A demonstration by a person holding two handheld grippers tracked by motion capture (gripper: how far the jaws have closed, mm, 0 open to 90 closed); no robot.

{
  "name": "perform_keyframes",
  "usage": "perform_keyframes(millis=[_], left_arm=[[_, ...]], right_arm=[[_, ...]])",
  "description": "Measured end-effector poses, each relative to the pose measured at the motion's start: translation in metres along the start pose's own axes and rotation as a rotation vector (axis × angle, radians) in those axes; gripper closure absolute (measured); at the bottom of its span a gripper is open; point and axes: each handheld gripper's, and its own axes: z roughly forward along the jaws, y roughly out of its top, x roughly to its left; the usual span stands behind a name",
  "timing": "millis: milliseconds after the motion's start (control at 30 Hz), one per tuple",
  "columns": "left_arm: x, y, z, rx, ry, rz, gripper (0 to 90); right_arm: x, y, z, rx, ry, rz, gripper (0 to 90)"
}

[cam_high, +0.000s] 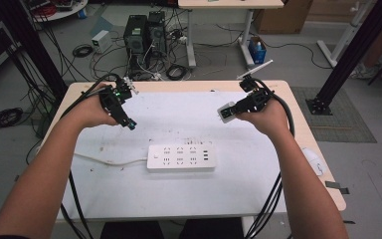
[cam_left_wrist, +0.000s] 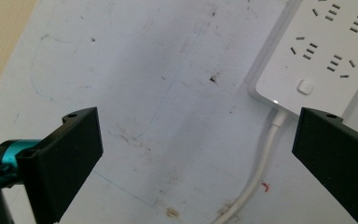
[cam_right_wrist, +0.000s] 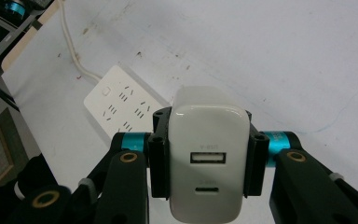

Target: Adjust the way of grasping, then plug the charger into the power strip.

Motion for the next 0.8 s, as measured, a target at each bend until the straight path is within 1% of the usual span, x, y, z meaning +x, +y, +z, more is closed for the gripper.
perform_keyframes(millis=[167, 233, 267, 300, 333, 500, 533, 600, 733, 767, 800], left_arm=[[0.004, 0.001, 0.003, 0.007, -0.028, 0.004, 1.7], [0.005, 0.001, 0.003, 0.008, -0.026, 0.008, 1.7], [0.004, 0.000, 0.002, 0.028, -0.017, 0.015, 1.7], [0.004, -0.002, 0.002, 0.029, -0.018, 0.016, 1.7], [0.003, -0.003, 0.002, 0.034, -0.019, 0.019, 1.7], [0.004, -0.005, 0.001, 0.021, -0.024, 0.033, 1.7], [0.003, -0.006, 0.001, 0.025, -0.022, 0.049, 1.7], [0.001, -0.008, 0.001, 0.015, -0.034, 0.055, 1.7], [-0.001, -0.010, 0.003, 0.011, -0.044, 0.060, 1.7], [-0.001, -0.010, 0.003, 0.011, -0.044, 0.060, 1.7], [-0.001, -0.013, 0.005, 0.008, -0.044, 0.061, 1.7]], right_arm=[[-0.001, 0.002, -0.001, 0.010, -0.005, 0.000, 62.2], [-0.001, 0.002, -0.001, 0.014, 0.000, 0.003, 62.2], [-0.001, 0.005, -0.001, 0.016, -0.008, 0.000, 62.2], [0.000, 0.005, -0.002, 0.017, -0.009, 0.005, 62.2], [0.000, 0.005, -0.002, 0.012, -0.007, 0.000, 62.2], [0.000, 0.005, -0.002, 0.014, -0.009, -0.002, 62.2], [0.000, 0.005, -0.002, 0.016, -0.011, -0.004, 62.1], [0.000, 0.005, -0.002, 0.020, -0.014, -0.005, 62.2], [0.003, 0.007, 0.001, 0.037, -0.020, -0.024, 62.2], [0.003, 0.009, 0.002, 0.043, -0.016, -0.033, 62.2], [0.006, 0.012, 0.004, 0.058, -0.021, -0.052, 62.2]])
